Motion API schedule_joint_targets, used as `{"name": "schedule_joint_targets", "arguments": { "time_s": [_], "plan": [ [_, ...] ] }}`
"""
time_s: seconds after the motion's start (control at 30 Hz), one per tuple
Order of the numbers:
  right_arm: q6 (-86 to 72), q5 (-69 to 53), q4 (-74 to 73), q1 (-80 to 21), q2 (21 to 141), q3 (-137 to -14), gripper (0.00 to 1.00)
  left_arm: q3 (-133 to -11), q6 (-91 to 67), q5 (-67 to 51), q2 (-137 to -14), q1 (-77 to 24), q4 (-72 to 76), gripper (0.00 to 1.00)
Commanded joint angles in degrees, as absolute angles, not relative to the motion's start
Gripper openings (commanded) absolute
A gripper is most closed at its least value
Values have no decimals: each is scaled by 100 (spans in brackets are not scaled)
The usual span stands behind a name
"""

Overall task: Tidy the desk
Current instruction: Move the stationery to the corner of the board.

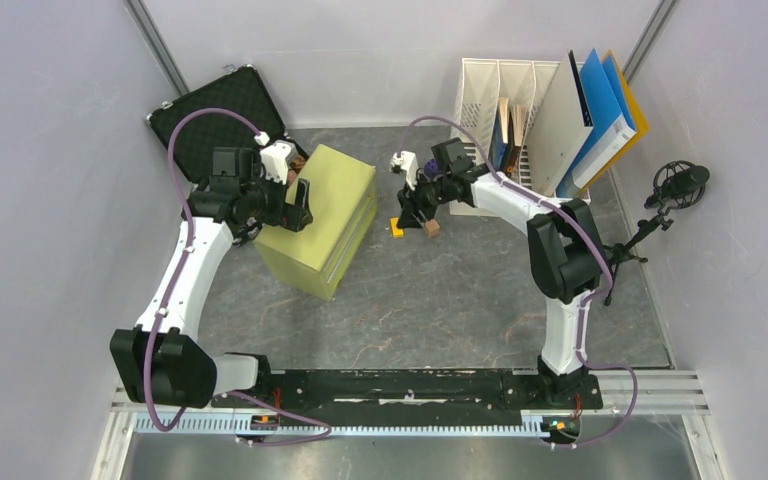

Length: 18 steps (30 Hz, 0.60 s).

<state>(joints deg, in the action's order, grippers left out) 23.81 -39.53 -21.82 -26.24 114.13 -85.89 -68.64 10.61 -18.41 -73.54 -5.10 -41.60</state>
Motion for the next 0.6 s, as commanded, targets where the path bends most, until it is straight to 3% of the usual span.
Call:
{"name": "schedule_joint_targets", "arguments": {
  "time_s": [0.0, 0.37, 0.57],
  "plan": [
    [2048, -5055, -2097, -2718, 11651, -8455, 56, -6908, 917, -2302, -7458, -642, -4224, 100],
    [1767, -4966, -1783, -3064, 12345, -8697, 58, -6875, 907, -2225, -7444, -638, -4201, 100],
    [1945, -4219, -1927, -3085, 12626, -8928, 57, -6865, 919, -2224, -7416, -634, -4201, 100]
  ]
}}
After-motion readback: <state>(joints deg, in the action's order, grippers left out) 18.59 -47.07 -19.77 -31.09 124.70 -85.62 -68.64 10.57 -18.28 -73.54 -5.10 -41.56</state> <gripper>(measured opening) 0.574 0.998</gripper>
